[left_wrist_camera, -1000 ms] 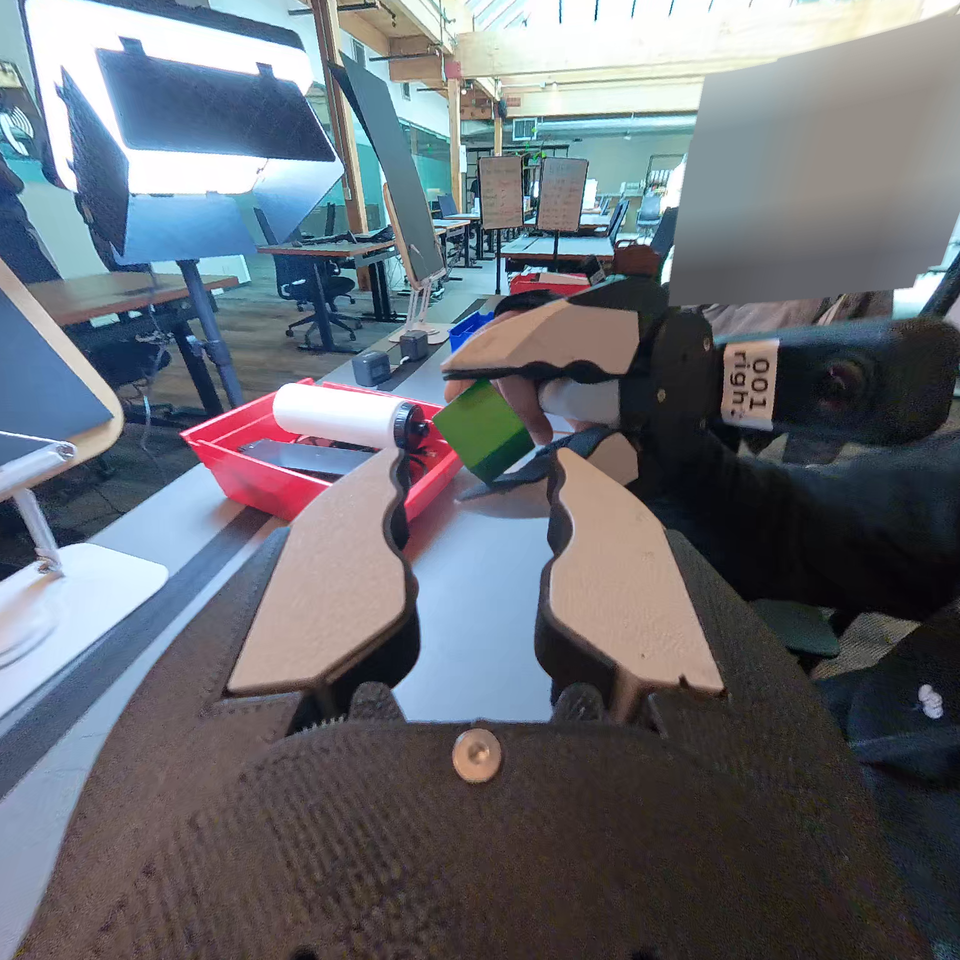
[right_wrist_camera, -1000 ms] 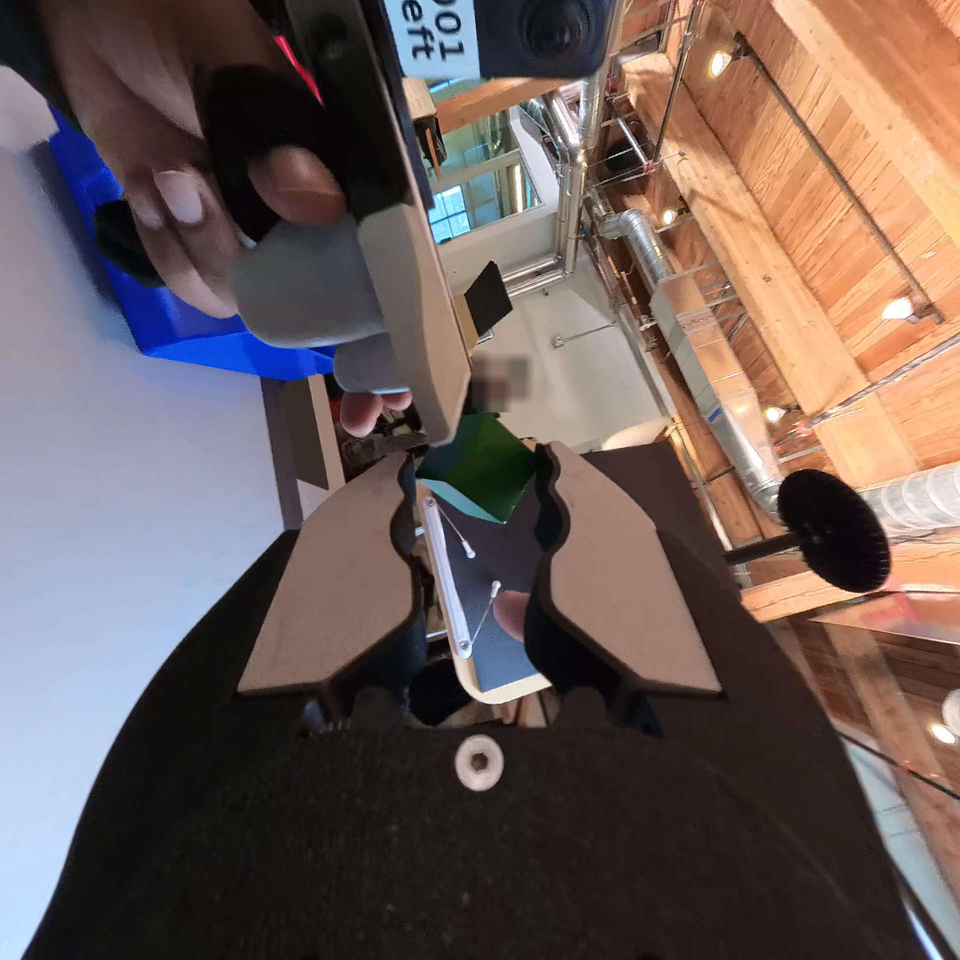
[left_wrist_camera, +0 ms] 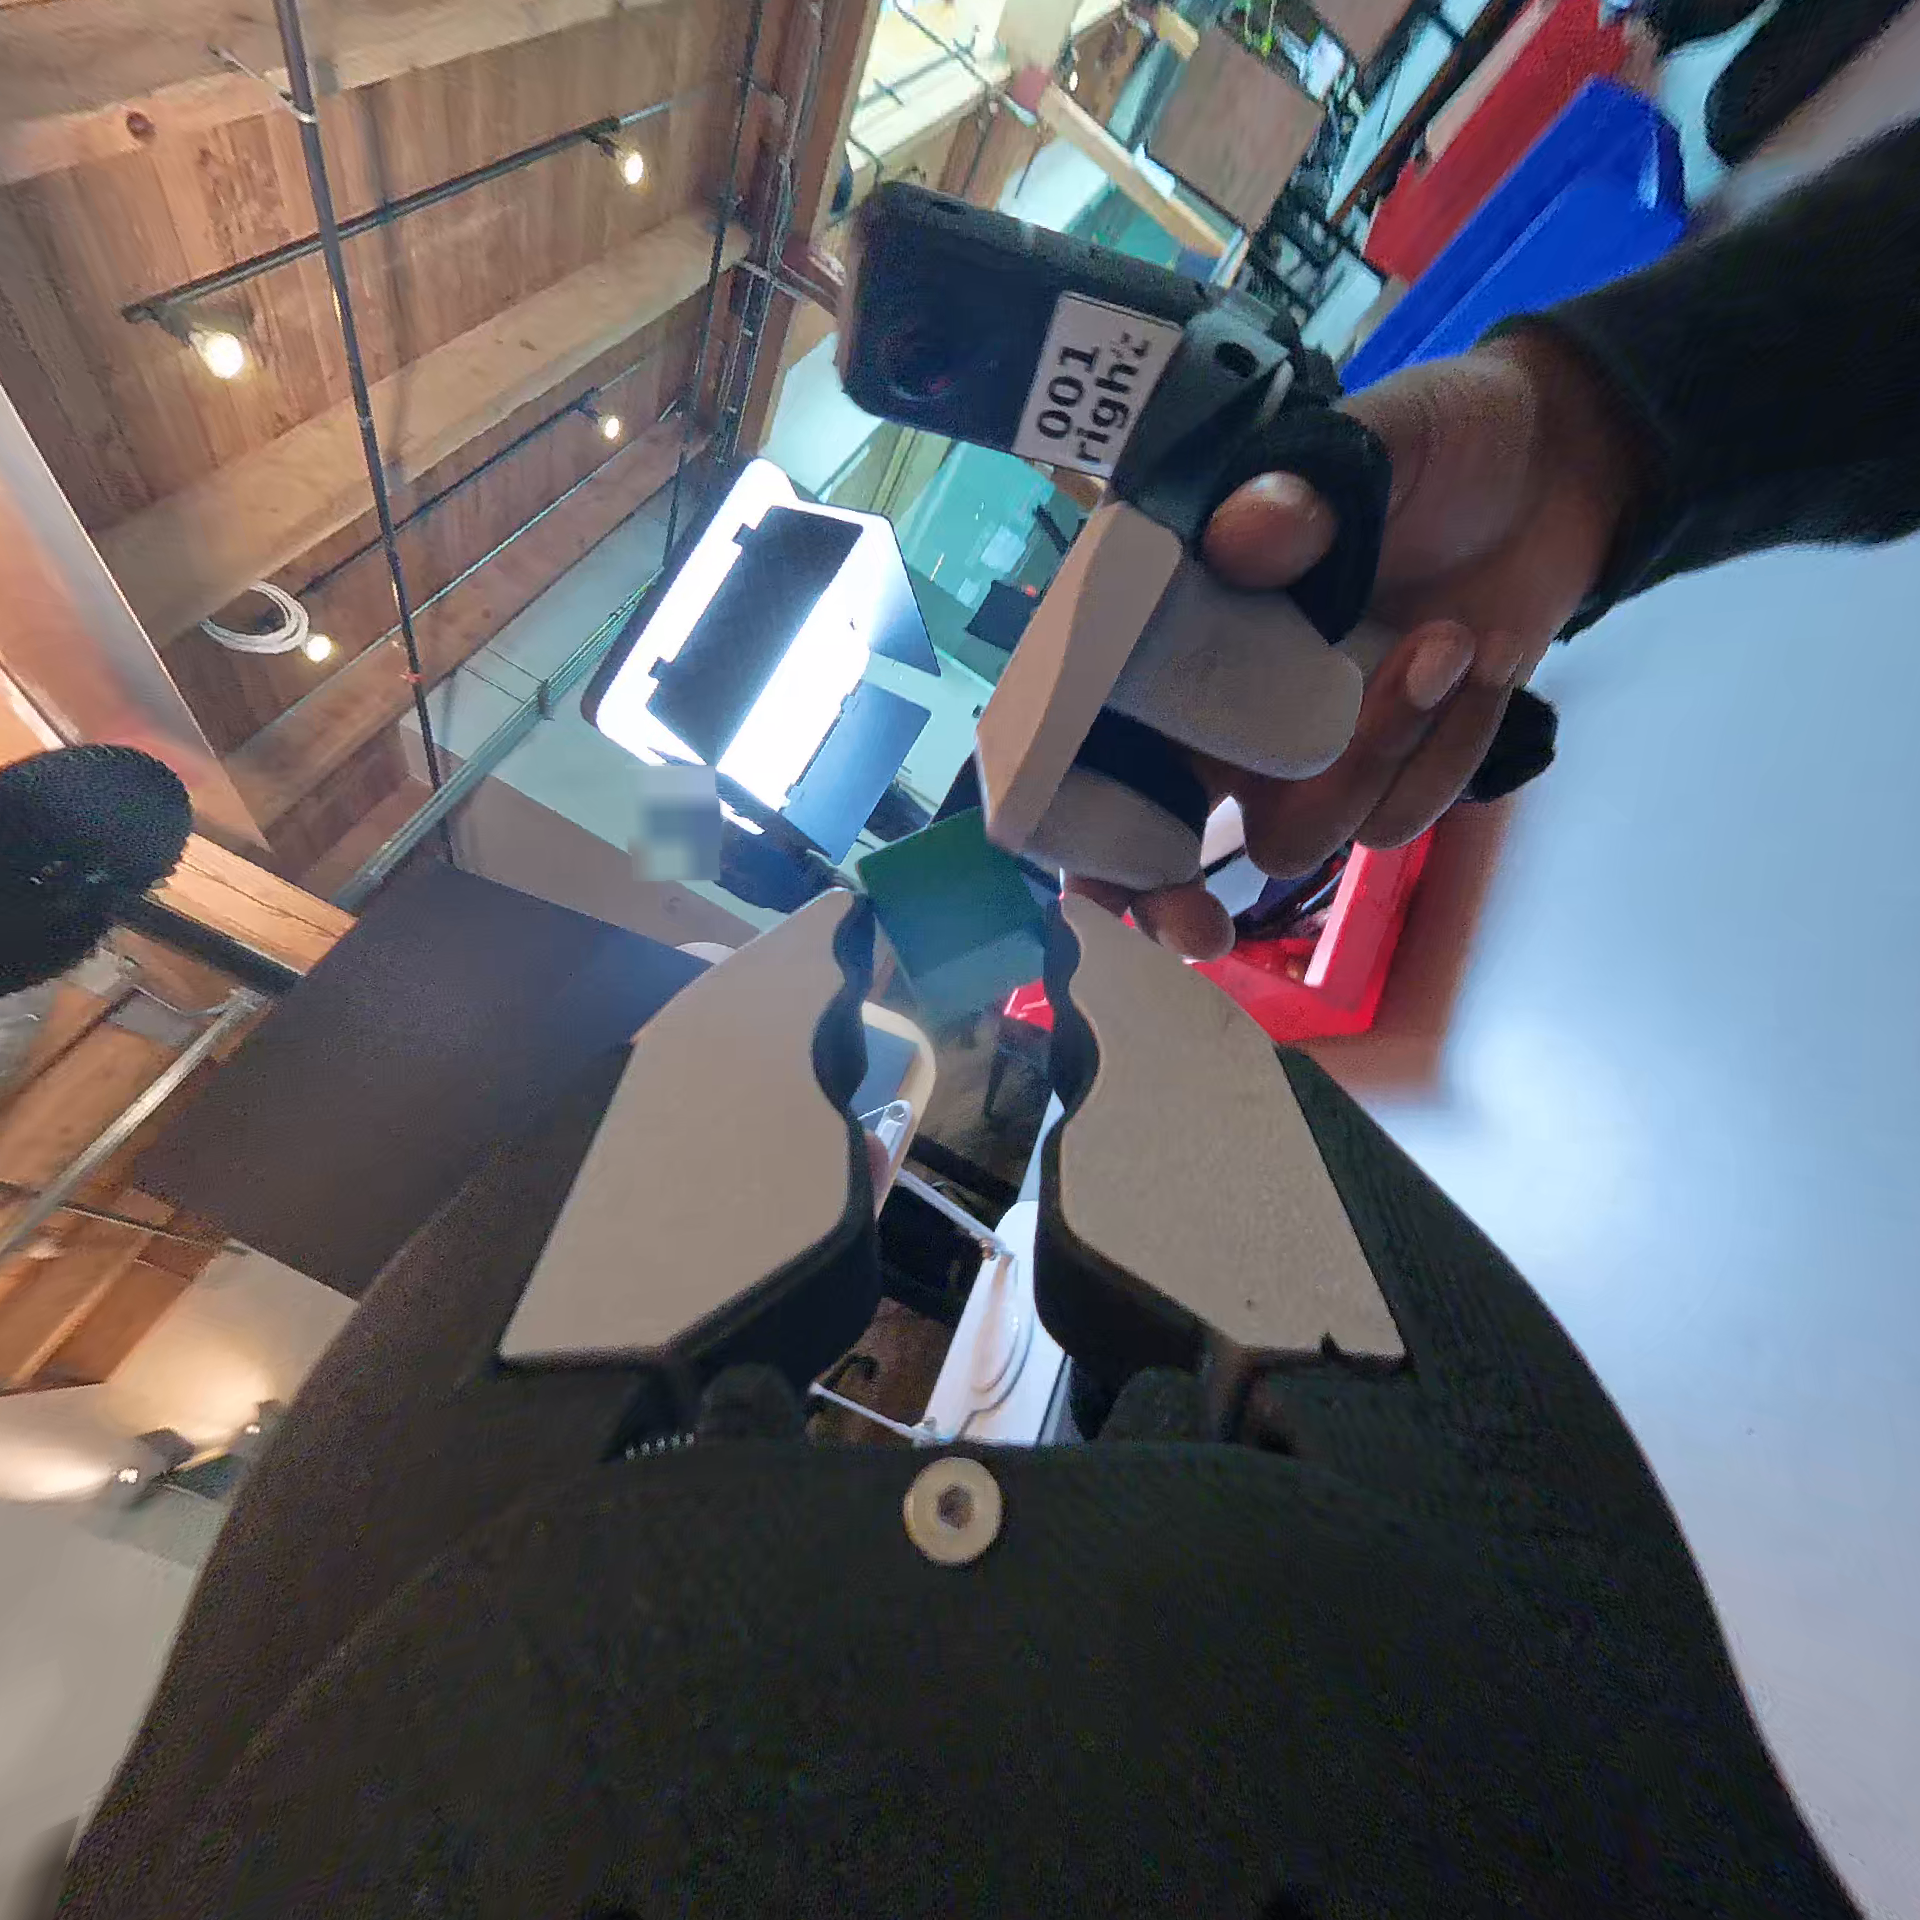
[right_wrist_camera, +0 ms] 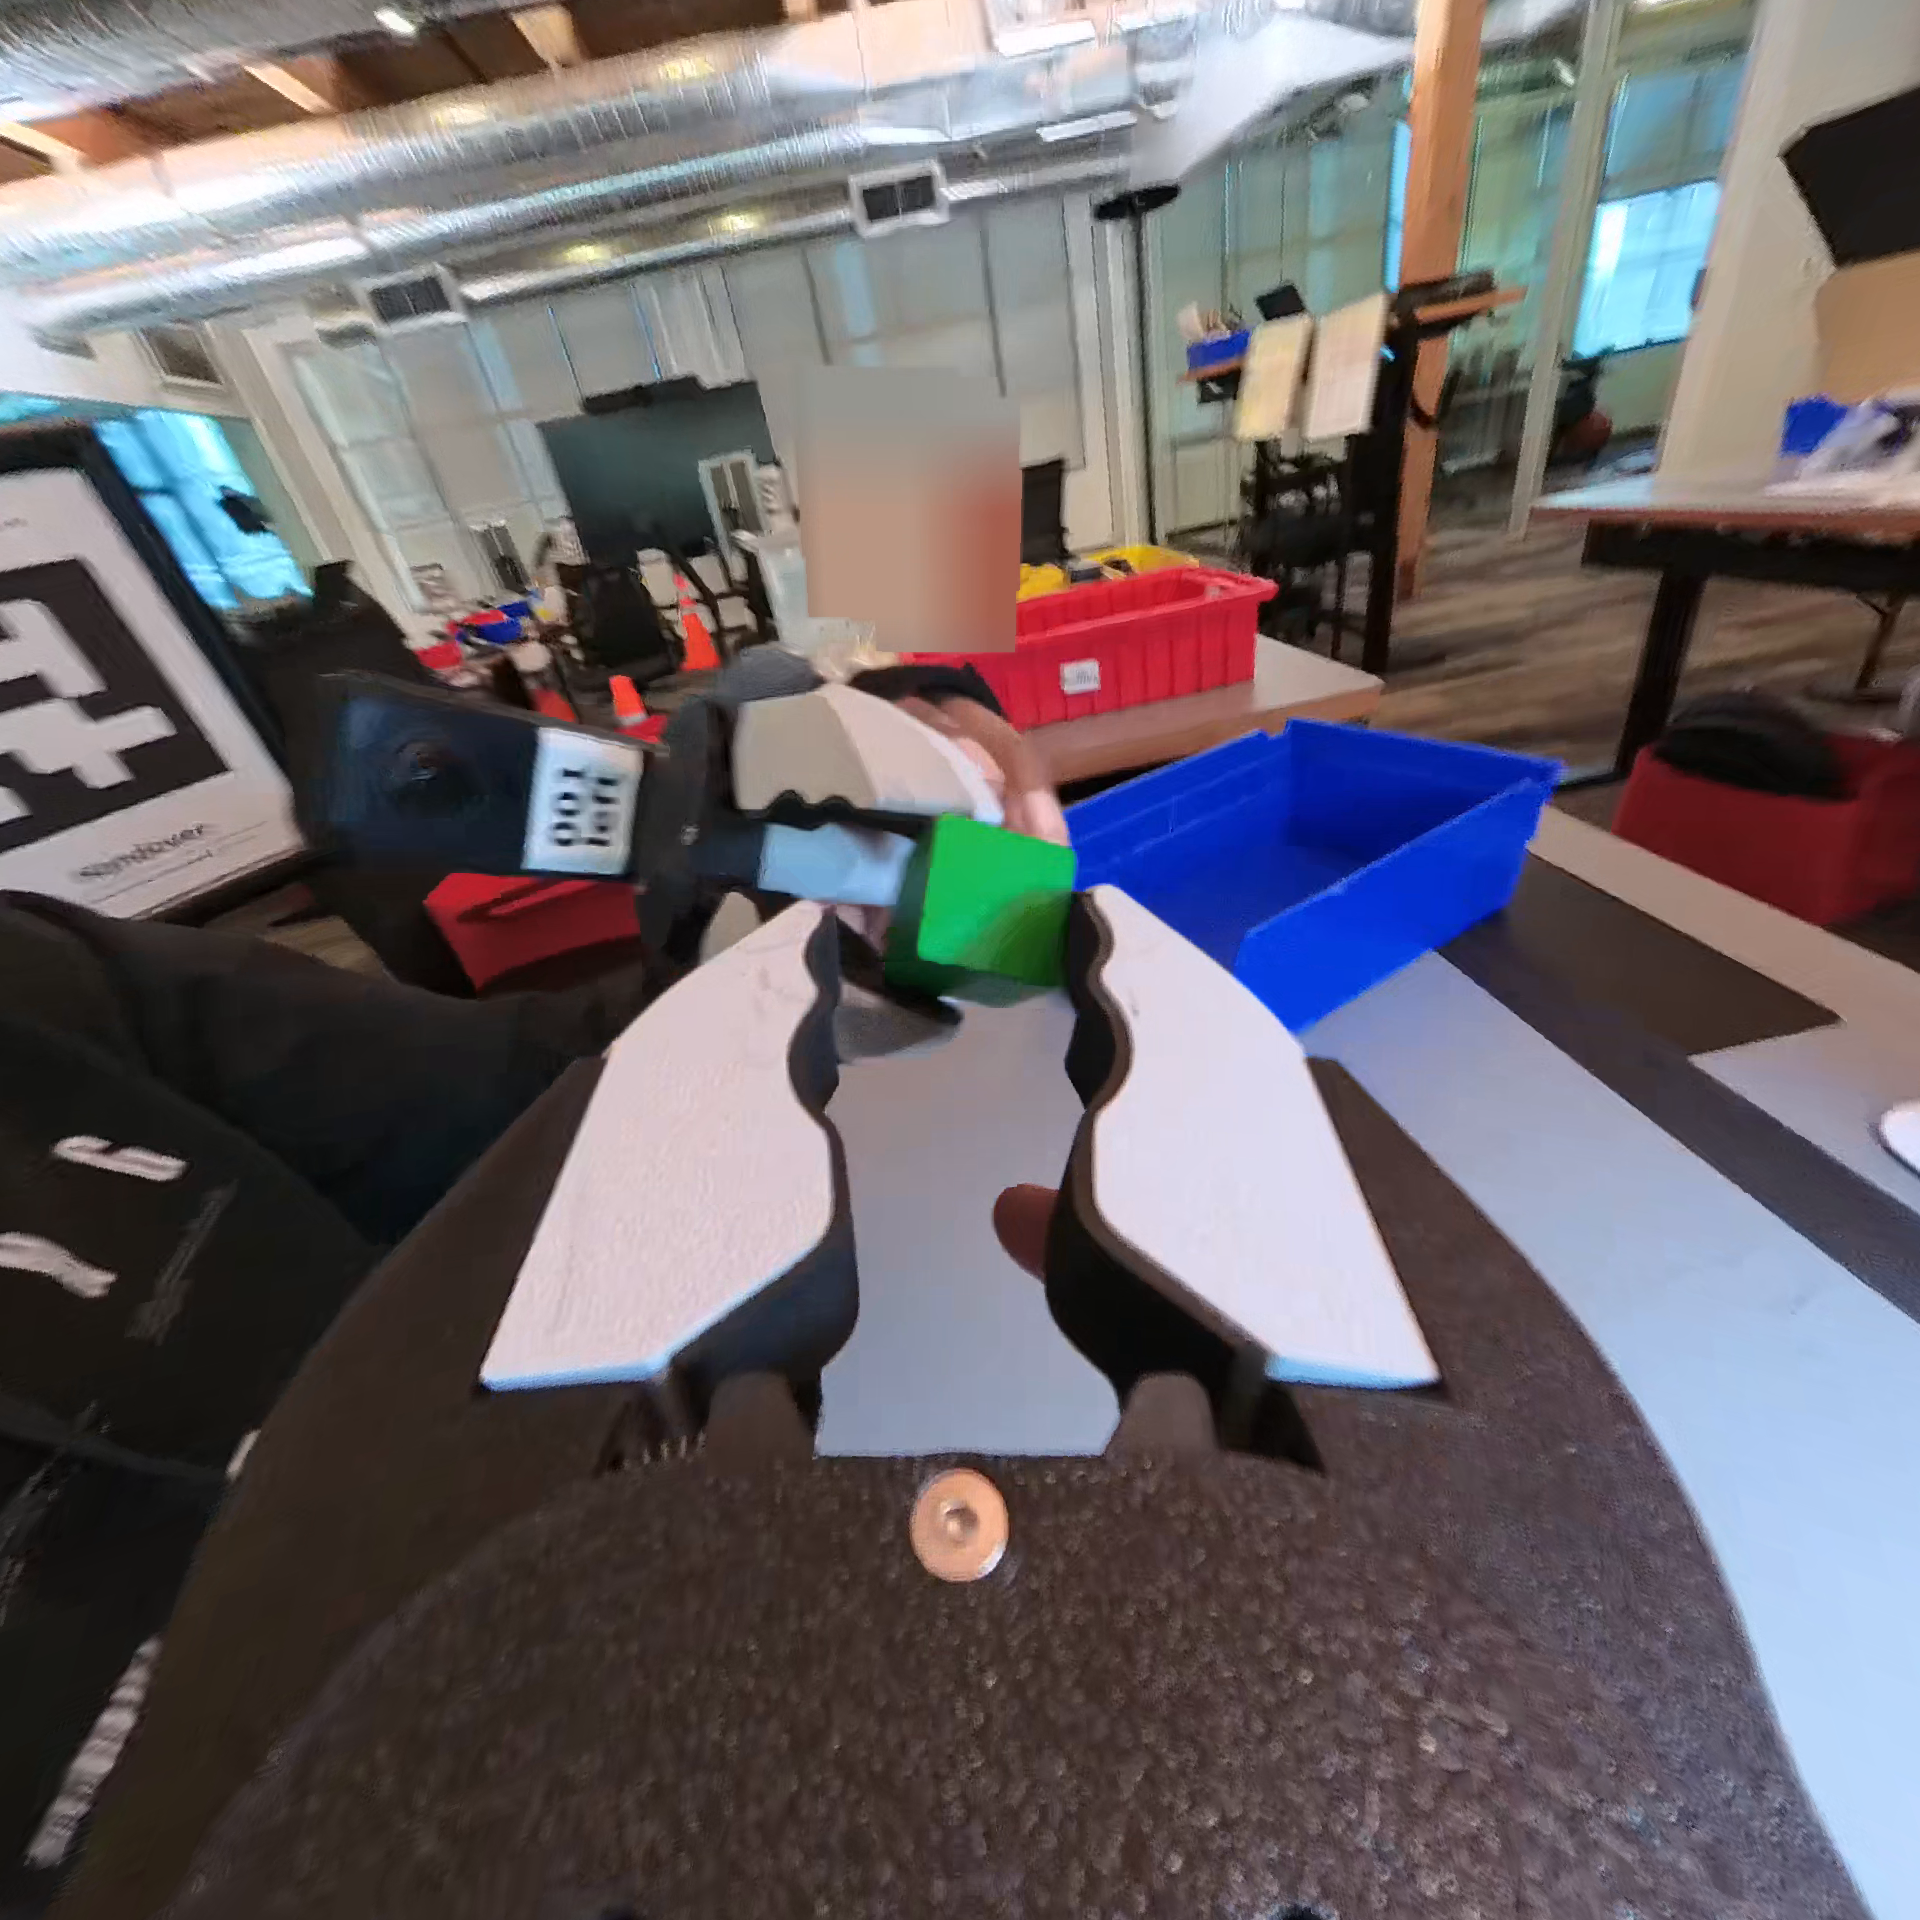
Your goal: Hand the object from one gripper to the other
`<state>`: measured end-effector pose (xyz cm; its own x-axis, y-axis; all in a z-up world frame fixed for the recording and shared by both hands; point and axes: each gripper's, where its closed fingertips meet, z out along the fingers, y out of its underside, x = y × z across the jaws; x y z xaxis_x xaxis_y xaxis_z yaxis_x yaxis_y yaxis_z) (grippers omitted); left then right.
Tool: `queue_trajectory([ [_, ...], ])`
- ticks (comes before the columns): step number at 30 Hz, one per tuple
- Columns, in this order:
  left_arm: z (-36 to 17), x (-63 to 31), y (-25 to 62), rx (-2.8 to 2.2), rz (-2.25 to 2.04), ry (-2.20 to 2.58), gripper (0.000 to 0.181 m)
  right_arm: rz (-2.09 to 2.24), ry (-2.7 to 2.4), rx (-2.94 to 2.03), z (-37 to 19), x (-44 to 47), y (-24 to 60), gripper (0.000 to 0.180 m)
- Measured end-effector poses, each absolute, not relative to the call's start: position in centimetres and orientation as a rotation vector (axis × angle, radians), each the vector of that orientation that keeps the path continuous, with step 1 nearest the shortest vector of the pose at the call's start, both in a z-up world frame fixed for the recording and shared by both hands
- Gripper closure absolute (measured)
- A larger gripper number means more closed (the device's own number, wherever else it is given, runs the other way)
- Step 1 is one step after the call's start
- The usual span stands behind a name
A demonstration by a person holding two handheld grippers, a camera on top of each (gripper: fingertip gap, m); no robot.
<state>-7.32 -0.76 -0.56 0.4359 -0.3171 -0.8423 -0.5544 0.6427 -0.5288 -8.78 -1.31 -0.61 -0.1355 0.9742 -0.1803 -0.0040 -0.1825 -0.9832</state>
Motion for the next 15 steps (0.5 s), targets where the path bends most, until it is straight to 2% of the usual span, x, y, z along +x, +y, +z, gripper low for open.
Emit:
queue_trajectory([
  [3, -0.7, -7.4, -0.3, -0.929, 0.196, 1.145, 0.15, 1.392, -1.169, -1.238, -0.5, -8.7, -0.4, 0.149],
  [6, -0.6, -8.1, 0.2, -1.02, 0.048, 1.091, 0.154, 1.296, -1.126, -1.183, 0.6, -7.8, 0.5, 0.15],
  [15, 1.5, -7.7, -0.3, -1.212, -0.81, 0.771, 0.143, 0.398, -1.19, -0.759, 1.7, -6.8, 1.0, 0.15],
])
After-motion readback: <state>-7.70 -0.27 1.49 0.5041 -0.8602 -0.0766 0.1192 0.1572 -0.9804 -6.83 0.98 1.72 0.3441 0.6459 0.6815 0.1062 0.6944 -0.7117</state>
